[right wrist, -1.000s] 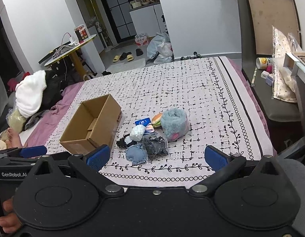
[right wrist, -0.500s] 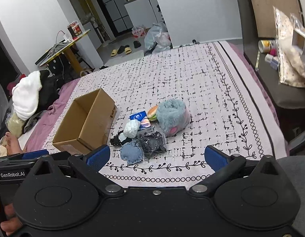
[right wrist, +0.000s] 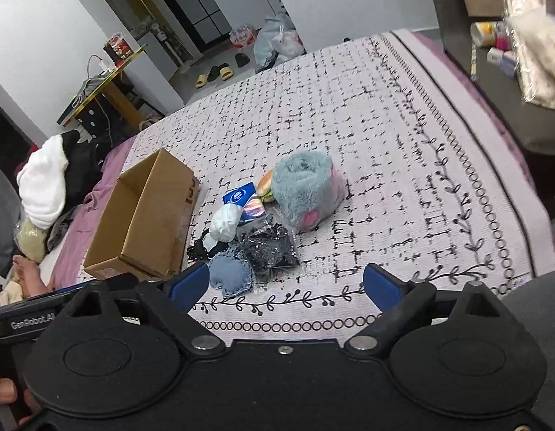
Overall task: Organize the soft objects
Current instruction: 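Reach the left tool to the denim heart while the right tool reaches the black sequin bag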
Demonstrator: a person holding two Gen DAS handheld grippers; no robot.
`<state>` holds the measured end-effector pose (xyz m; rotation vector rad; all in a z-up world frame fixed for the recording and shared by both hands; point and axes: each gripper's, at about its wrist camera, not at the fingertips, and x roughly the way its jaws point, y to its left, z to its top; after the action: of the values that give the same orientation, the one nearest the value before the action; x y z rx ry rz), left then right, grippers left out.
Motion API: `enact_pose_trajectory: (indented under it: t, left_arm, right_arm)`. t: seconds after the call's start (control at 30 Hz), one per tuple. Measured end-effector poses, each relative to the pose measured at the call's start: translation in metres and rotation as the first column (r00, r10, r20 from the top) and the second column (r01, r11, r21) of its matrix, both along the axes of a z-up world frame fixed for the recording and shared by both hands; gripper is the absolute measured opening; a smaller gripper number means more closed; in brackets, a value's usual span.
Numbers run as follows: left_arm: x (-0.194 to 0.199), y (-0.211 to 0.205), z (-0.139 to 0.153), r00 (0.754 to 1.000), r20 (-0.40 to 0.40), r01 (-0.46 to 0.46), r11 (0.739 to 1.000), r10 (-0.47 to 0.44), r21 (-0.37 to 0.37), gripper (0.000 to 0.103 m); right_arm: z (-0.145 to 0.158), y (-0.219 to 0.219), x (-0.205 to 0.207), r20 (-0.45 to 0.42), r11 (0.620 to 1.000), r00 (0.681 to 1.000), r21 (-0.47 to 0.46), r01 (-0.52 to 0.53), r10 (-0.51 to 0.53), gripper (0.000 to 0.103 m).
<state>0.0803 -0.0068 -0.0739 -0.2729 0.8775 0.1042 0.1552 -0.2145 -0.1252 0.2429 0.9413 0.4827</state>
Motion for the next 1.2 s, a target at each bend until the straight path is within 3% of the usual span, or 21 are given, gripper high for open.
enact_pose_trajectory:
  t: [0.4, 0.9, 1.2]
  left_arm:
    - [0.032, -0.004, -0.035, 0.998, -0.06, -0.004, 1.0, 0.003, -0.015, 0.073]
    - [0.053, 0.001, -0.075, 0.997, -0.061, -0.058, 0.997, 0.055, -0.049, 0.063]
    - [0.063, 0.006, -0.103, 0.994, -0.085, -0.079, 0.995, 0.073, -0.067, 0.061]
  right_arm:
    - [-0.029, 0.004, 0.029, -0.073, 0.996, 0.997, 0.088, -0.014, 0.02, 0.077]
    - [-0.061, 0.024, 0.058, -0.121, 0.993, 0.99, 0.101, -0.056, 0.068, 0.077]
    - [-0.078, 0.04, 0.07, -0.159, 0.993, 0.984, 0.098, -0.066, 0.081, 0.076]
